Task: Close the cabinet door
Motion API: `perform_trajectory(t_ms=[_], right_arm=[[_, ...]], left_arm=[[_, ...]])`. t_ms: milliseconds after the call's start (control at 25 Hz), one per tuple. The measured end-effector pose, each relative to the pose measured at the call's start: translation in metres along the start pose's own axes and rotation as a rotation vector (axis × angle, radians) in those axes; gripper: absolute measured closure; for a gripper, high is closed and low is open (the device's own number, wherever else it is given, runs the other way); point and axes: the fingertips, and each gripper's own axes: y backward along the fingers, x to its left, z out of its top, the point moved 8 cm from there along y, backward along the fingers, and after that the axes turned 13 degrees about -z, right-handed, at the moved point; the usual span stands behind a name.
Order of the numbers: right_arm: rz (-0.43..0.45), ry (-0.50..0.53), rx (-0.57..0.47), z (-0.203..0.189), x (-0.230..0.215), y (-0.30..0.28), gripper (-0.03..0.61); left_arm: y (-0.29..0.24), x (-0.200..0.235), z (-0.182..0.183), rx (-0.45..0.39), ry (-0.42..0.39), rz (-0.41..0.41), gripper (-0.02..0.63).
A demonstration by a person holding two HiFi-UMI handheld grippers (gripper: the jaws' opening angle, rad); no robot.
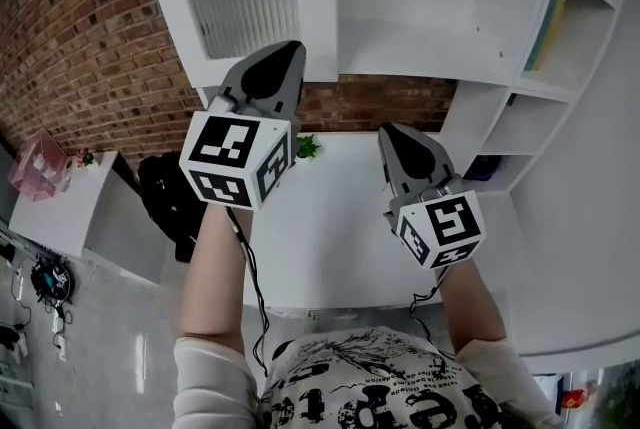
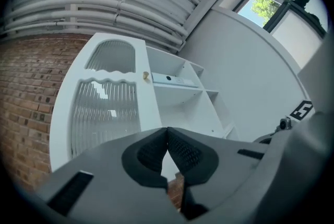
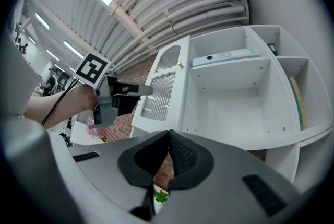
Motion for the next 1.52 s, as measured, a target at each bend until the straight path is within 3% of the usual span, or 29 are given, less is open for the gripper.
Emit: perform_trajectory(t_ms=[280,480,640,840,1120,1280,1520], right_arm=[[0.009,0.057,-0.032,-0.017,0.011,0.014,0.565],[0.007,0.052,-0.027,-0.033,0.016,0.02,0.565],[0.021,0.051,0.003,-0.046,0.022,0.019,0.565],[0.026,0.041,0.03,-0.059,0.029,0.021,0.565],[0.008,0.032,0.035,-0.062,0.039,0.022,0.565],[-0.002,0.018,0.053,-0.064,0.043,0.022,0.566],[-0.027,0.009,0.07,-0.068,0.051,0.022,0.566]], left_arm=[[0.051,-0.039,-0.068,0.046,0.103,-0.033,0.6],[0.074,-0.07,-0.106,0.161,0.066,-0.076,0.6],[0.084,-0.077,-0.128,0.194,0.119,-0.09,0.6],[0.089,-0.074,-0.137,0.193,0.158,-0.078,0.6],[0.102,-0.066,-0.134,0.166,0.15,-0.066,0.6],[0.107,-0.066,-0.13,0.103,0.127,-0.068,0.6],[0.115,-0.06,-0.136,0.124,0.131,-0.1,0.6]])
